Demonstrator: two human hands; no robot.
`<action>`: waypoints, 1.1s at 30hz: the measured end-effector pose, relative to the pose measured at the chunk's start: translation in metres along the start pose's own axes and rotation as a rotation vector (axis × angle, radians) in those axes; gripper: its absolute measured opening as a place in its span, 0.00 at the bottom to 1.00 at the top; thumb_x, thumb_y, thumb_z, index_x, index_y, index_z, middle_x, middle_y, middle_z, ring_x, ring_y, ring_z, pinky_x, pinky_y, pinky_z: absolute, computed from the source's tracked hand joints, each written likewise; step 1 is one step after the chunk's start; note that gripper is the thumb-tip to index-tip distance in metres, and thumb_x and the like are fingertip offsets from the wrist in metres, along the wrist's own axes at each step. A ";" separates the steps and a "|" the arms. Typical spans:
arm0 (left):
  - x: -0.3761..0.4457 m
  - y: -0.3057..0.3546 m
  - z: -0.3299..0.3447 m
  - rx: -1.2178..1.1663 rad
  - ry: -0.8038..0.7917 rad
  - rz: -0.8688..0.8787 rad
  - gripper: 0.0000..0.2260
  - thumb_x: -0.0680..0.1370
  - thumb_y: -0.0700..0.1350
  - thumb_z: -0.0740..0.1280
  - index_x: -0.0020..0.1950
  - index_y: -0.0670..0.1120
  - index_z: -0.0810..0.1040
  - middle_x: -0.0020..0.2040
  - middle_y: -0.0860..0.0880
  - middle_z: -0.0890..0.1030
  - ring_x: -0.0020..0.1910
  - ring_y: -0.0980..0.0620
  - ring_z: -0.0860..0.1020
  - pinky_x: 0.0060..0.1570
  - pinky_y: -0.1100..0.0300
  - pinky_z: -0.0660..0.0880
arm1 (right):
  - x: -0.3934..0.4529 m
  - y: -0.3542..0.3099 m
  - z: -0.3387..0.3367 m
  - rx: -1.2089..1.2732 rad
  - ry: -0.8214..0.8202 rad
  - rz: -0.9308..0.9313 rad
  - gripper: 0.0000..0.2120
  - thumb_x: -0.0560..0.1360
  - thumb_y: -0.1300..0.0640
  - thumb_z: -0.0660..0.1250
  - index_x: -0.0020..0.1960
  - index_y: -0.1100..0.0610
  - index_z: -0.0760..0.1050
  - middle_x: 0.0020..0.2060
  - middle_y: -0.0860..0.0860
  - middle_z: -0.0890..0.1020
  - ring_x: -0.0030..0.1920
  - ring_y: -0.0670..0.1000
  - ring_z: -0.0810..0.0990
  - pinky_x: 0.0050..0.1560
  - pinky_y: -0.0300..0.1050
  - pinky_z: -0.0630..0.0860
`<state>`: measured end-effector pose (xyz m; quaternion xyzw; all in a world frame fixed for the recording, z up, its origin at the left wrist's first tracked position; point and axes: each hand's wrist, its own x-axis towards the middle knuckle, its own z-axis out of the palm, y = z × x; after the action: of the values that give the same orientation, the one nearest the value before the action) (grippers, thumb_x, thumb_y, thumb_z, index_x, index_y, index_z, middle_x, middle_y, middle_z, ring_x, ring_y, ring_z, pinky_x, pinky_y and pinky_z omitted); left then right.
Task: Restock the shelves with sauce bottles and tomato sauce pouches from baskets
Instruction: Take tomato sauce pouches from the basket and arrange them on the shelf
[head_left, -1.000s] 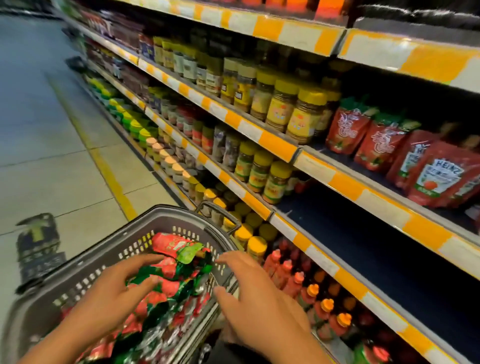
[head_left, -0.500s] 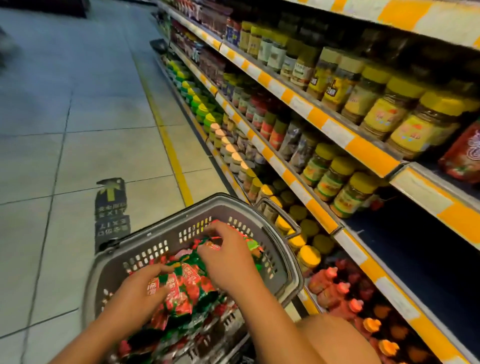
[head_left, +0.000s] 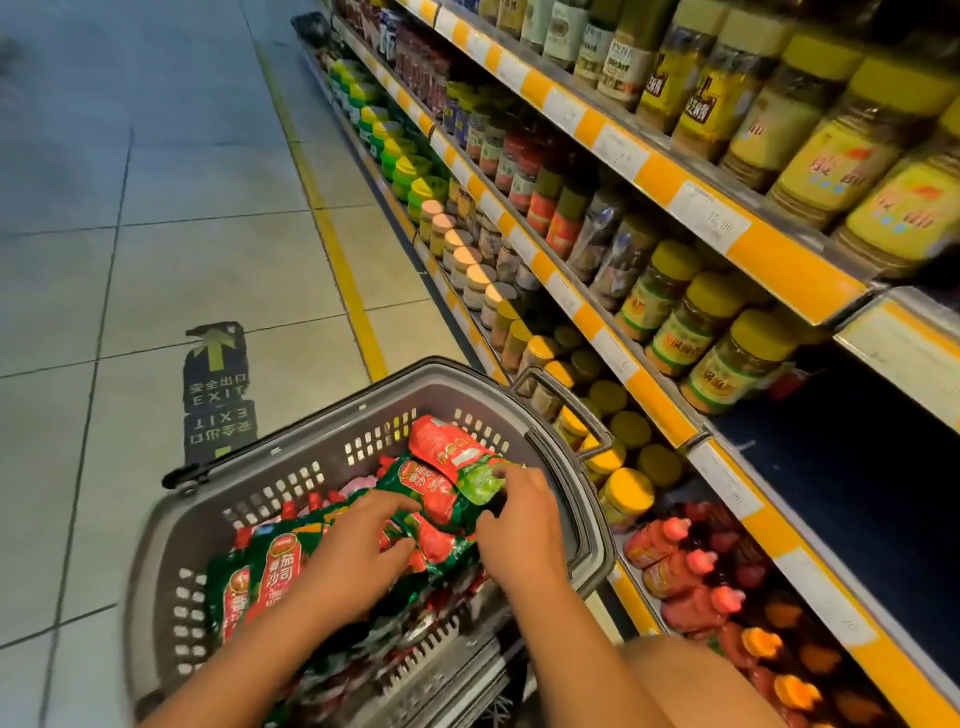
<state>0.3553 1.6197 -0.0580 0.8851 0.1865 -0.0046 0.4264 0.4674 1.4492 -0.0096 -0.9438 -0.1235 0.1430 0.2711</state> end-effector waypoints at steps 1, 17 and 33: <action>0.005 0.002 0.004 0.016 -0.004 -0.006 0.19 0.77 0.47 0.73 0.63 0.64 0.75 0.64 0.62 0.76 0.66 0.61 0.73 0.69 0.57 0.69 | 0.003 0.001 0.001 -0.010 0.008 0.000 0.25 0.77 0.60 0.68 0.72 0.48 0.70 0.67 0.47 0.70 0.68 0.52 0.70 0.65 0.54 0.75; -0.061 -0.052 0.010 0.426 0.004 -0.099 0.26 0.78 0.65 0.65 0.75 0.64 0.68 0.71 0.63 0.68 0.69 0.58 0.67 0.75 0.51 0.66 | 0.031 0.005 0.023 -0.185 -0.041 -0.067 0.29 0.73 0.73 0.63 0.70 0.53 0.73 0.61 0.52 0.68 0.57 0.58 0.74 0.50 0.52 0.75; -0.084 -0.060 -0.013 0.234 0.189 -0.437 0.30 0.78 0.59 0.71 0.77 0.52 0.68 0.74 0.48 0.69 0.66 0.49 0.76 0.65 0.54 0.76 | 0.015 -0.015 0.013 -0.181 0.268 -0.157 0.05 0.80 0.61 0.66 0.54 0.55 0.80 0.50 0.51 0.75 0.54 0.53 0.71 0.48 0.48 0.72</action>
<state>0.2554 1.6362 -0.0806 0.8636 0.4104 -0.0356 0.2906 0.4747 1.4724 -0.0146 -0.9624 -0.1722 -0.0173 0.2095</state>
